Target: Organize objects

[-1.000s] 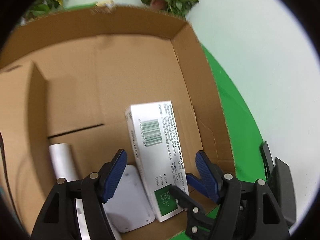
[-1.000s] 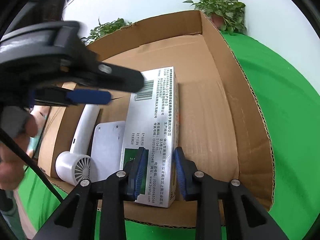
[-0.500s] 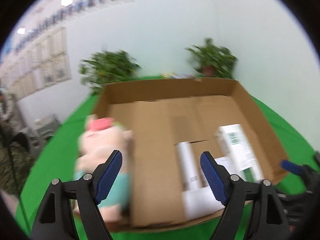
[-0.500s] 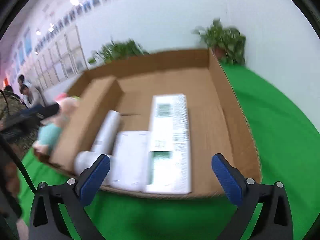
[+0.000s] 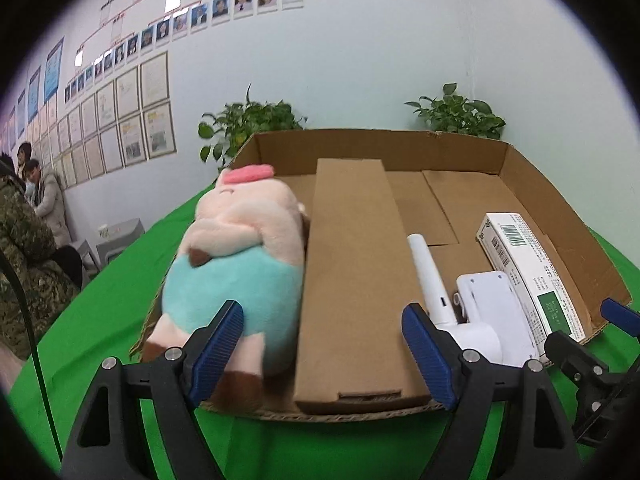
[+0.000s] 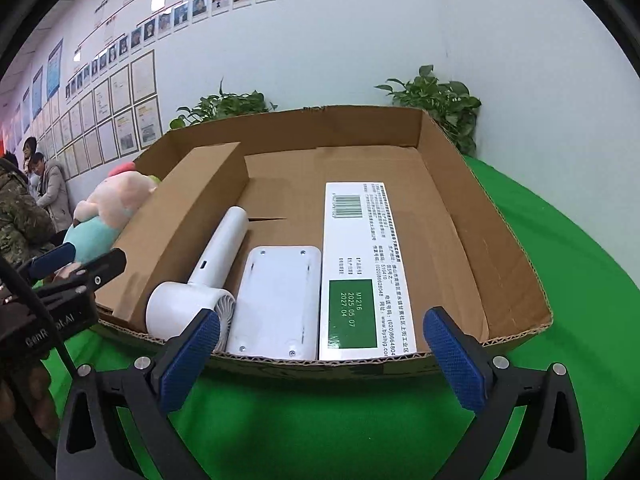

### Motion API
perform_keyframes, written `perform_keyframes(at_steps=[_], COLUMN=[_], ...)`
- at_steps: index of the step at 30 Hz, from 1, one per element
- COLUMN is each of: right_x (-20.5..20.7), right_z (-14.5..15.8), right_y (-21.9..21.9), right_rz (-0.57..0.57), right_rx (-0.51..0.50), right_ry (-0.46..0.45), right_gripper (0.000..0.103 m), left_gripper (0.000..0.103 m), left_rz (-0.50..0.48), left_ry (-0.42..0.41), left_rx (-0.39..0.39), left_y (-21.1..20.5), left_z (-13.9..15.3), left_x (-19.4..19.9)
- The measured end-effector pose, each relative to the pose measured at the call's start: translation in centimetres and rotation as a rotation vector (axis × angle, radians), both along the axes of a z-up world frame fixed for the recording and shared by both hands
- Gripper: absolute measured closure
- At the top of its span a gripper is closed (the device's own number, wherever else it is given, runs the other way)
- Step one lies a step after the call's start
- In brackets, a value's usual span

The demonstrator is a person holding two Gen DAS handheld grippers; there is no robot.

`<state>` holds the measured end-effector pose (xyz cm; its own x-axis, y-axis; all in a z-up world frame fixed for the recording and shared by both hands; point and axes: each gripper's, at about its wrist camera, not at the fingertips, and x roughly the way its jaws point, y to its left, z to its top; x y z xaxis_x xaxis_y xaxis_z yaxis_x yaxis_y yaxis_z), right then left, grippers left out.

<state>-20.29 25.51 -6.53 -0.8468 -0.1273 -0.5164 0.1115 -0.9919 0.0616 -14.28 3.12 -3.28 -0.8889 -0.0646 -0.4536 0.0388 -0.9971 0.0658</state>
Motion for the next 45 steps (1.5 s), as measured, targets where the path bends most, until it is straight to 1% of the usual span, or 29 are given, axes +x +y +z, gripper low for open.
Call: perform_keyframes(at_steps=[2, 5, 10, 16, 39, 45], right_x=[-0.5, -0.5, -0.5, -0.2, -0.4, -0.5], right_z=[-0.3, -0.4, -0.3, -0.2, -0.1, -0.1], right_y=[0.0, -0.3, -0.4, -1.2, -1.1, -1.1], right_rz=[-0.005, -0.014, -0.018, -0.03, -0.022, -0.022], right_rx=[0.004, 0.027, 0.036, 0.082, 0.065, 0.063], right_ry=[-0.008, -0.016, -0.019, -0.039, -0.035, -0.034], right_gripper=[0.0, 0.0, 0.0, 0.0, 0.0, 0.0], left_gripper=[0.02, 0.018, 0.016, 0.015, 0.015, 0.015], left_rz=[0.005, 0.02, 0.01, 0.01, -0.018, -0.014], left_ry=[0.004, 0.028, 0.026, 0.017, 0.036, 0.032], left_rx=[-0.001, -0.028, -0.004, -0.009, 0.051, 0.042], left_y=[0.4, 0.9, 0.4, 0.5, 0.0, 0.1], left_z=[-0.3, -0.9, -0.7, -0.5, -0.3, -0.3], left_x=[-0.2, -0.1, 0.3, 0.5, 0.9, 0.8])
